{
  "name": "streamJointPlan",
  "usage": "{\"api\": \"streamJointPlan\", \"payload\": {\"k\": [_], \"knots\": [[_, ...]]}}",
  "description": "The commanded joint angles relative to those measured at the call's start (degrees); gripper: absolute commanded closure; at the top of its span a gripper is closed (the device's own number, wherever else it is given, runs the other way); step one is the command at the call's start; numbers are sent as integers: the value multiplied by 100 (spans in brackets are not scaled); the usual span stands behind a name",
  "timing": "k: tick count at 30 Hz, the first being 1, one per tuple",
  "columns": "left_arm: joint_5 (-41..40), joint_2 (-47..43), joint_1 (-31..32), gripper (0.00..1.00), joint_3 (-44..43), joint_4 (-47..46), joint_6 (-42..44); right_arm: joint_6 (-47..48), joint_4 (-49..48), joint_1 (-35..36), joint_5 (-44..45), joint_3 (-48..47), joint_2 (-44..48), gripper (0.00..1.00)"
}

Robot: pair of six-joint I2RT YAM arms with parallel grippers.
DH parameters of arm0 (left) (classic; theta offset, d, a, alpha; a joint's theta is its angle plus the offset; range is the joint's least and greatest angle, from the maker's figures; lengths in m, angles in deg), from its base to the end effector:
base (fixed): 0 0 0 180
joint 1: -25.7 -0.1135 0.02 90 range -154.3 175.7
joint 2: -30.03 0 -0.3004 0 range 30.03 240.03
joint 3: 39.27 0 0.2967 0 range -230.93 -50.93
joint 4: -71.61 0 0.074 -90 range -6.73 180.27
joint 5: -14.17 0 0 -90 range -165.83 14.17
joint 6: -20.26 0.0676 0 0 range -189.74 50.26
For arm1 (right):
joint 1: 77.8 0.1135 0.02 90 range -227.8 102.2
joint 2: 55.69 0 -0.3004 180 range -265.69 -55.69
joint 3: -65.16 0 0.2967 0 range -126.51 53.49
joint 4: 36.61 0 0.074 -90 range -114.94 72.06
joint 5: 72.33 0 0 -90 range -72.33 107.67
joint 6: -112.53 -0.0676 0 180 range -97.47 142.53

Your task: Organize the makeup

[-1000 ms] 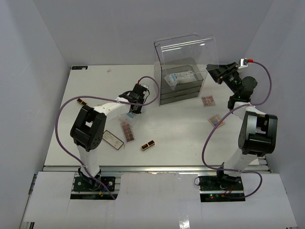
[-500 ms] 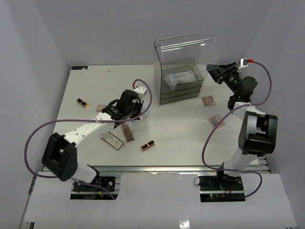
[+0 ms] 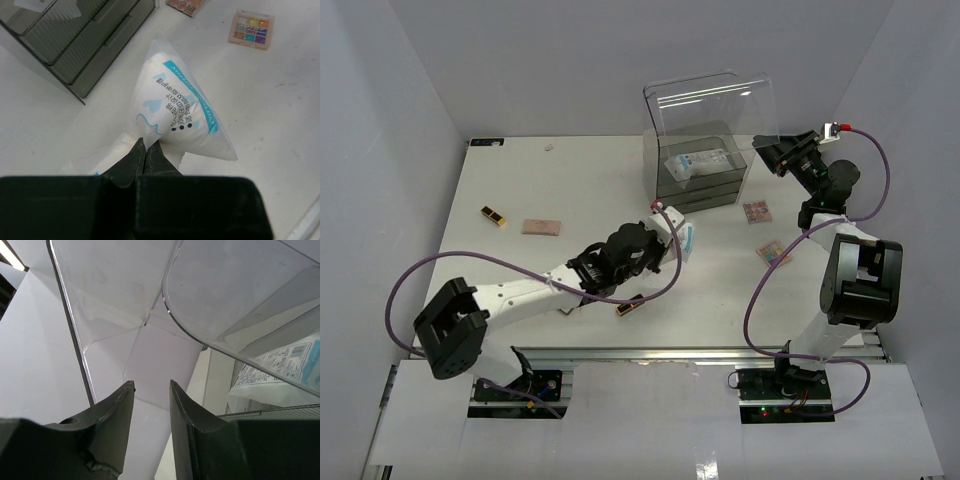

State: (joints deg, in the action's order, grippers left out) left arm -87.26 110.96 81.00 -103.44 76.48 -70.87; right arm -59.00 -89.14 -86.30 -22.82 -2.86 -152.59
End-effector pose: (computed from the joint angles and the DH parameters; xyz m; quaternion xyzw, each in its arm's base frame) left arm 0.2314 -0.3106 0.2729 0.3250 0.7583 -0.1917 0.5316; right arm 0.4325 -0.0203 0.3187 0.1584 0.5678 0.6195 0.5185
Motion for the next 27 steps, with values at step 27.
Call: {"api": "streamJointPlan", "payload": {"k": [27], "knots": [[-1705,3140,213,91,-3108,-2469,4997,76,-292,16,-157,-165,388,59]]}}
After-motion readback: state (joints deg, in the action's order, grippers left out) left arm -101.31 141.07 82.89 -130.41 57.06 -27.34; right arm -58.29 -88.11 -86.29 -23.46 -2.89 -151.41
